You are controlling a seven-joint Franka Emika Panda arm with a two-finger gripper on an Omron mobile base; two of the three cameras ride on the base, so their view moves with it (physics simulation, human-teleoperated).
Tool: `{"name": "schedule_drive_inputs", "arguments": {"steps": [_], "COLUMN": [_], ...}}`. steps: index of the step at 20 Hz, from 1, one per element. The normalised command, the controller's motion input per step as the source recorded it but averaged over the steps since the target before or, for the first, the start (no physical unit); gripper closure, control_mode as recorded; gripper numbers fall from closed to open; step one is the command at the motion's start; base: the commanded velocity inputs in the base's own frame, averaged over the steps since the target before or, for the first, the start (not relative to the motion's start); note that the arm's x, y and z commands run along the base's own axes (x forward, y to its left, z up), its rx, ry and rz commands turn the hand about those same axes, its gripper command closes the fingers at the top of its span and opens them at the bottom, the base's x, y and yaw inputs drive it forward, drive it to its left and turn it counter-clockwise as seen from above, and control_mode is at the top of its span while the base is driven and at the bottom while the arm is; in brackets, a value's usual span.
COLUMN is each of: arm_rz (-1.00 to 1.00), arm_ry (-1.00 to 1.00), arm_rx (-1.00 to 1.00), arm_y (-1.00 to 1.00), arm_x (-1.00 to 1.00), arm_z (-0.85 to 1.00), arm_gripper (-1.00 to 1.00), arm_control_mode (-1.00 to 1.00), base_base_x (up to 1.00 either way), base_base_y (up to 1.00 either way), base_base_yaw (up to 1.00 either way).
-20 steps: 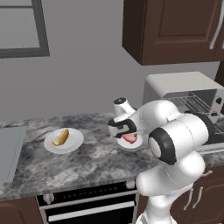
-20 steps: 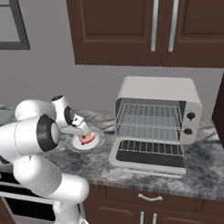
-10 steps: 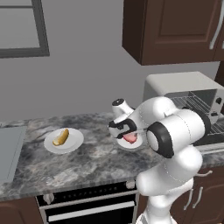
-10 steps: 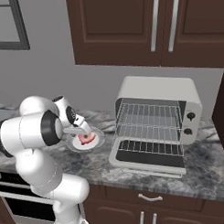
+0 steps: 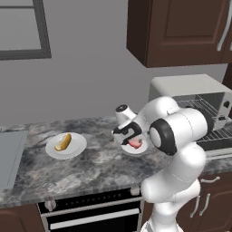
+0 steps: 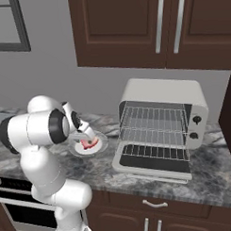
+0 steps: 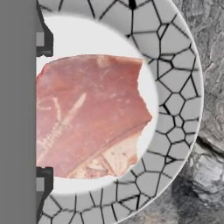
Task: Open the toaster oven door. Place the hotdog bun on the top rack in the toaster oven and place the steak on the bottom rack.
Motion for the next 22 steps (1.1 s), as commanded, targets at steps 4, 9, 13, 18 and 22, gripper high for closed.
{"name": "schedule_drive_inputs", "arguments": {"steps": [4,9,13,18,22], "arm_rz": [0.0,0.0,0.0,0.0,0.0], "arm_ry": [0.0,-0.01,-0.01,0.0,-0.03], "arm_rx": [0.0,0.0,0.0,0.0,0.01], "arm_y": [-0.07,-0.04,-0.09,-0.3,-0.31], "arm_x": [0.1,0.08,0.08,0.03,0.01], "arm_z": [-0.17,-0.16,-0.21,-0.29,-0.35], "arm_gripper": [-1.0,-1.0,-1.0,-1.0,-1.0], "arm_control_mode": [-1.0,-1.0,-1.0,-1.0,-1.0], "base_base_x": [0.0,0.0,0.0,0.0,0.0], "base_base_y": [0.0,0.0,0.0,0.0,0.0], "base_base_yaw": [0.0,0.0,0.0,0.0,0.0]}}
